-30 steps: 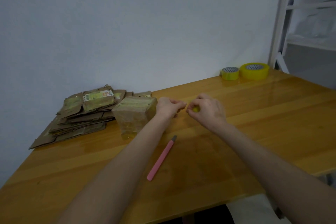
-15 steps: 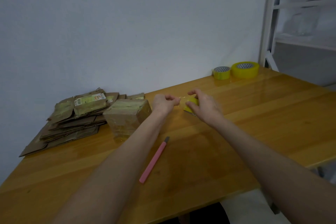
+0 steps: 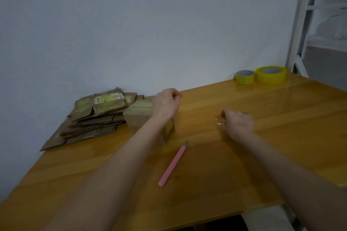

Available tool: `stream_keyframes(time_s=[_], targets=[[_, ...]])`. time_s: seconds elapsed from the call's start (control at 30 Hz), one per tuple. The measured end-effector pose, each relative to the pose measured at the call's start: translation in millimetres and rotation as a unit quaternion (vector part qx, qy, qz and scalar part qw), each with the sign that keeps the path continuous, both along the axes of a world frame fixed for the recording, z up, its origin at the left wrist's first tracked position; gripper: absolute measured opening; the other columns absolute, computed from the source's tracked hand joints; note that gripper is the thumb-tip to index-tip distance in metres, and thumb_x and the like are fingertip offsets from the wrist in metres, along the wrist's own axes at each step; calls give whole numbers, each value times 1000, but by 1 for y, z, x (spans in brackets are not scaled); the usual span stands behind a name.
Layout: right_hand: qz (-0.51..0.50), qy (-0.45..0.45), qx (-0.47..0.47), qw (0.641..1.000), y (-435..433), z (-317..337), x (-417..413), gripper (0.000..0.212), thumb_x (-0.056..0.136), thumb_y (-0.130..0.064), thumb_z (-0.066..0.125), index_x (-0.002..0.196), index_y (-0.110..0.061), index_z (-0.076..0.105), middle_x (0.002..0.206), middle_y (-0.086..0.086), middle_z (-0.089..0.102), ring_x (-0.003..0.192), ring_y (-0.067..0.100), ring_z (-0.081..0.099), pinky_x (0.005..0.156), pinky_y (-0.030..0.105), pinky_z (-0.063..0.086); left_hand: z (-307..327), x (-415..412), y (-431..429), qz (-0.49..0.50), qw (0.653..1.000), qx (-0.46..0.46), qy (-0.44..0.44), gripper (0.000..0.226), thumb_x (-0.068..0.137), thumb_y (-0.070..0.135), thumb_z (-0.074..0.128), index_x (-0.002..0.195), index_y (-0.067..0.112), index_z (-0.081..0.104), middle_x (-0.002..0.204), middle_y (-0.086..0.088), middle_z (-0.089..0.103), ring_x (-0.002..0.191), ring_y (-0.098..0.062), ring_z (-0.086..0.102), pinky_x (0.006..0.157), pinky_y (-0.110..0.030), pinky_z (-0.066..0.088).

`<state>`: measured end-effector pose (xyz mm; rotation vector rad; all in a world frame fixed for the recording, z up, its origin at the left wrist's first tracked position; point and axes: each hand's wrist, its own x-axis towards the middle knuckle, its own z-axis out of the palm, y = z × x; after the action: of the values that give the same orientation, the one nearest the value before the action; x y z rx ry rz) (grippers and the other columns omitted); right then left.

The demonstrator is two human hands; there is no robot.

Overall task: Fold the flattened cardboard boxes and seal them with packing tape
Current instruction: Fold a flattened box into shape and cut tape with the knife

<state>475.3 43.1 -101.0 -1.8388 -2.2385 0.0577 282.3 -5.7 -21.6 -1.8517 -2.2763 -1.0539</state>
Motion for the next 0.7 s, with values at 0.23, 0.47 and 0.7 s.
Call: stream_keyframes(time_s=[0.23, 0.47, 0.7], targets=[[148, 232, -10, 961, -28, 56, -93, 45, 101, -37, 38, 142, -18, 41, 144, 6, 42, 130, 26, 42, 105, 41, 38, 9, -95, -16, 140, 990, 12, 17, 34, 99, 23, 44, 130, 15, 54, 130, -5, 58, 109, -23, 59, 80, -35, 50], [179, 221, -100, 953, -61, 53, -187, 72, 101, -45, 28, 151, -4, -3, 159, 14, -7, 147, 27, -7, 120, 40, 2, -12, -126, -15, 108, 981, -164, -11, 51, 99, 40, 38, 139, 9, 43, 139, -17, 49, 123, -34, 48, 97, -40, 41], [106, 321, -185, 923, -47, 53, -192, 67, 103, -32, 32, 150, -2, -6, 159, 17, -7, 144, 35, 15, 115, 43, 22, -13, -138, -21, 113, 977, -157, -86, 55, 93, 48, 48, 126, 4, 55, 126, -14, 57, 113, -30, 54, 91, -36, 46]])
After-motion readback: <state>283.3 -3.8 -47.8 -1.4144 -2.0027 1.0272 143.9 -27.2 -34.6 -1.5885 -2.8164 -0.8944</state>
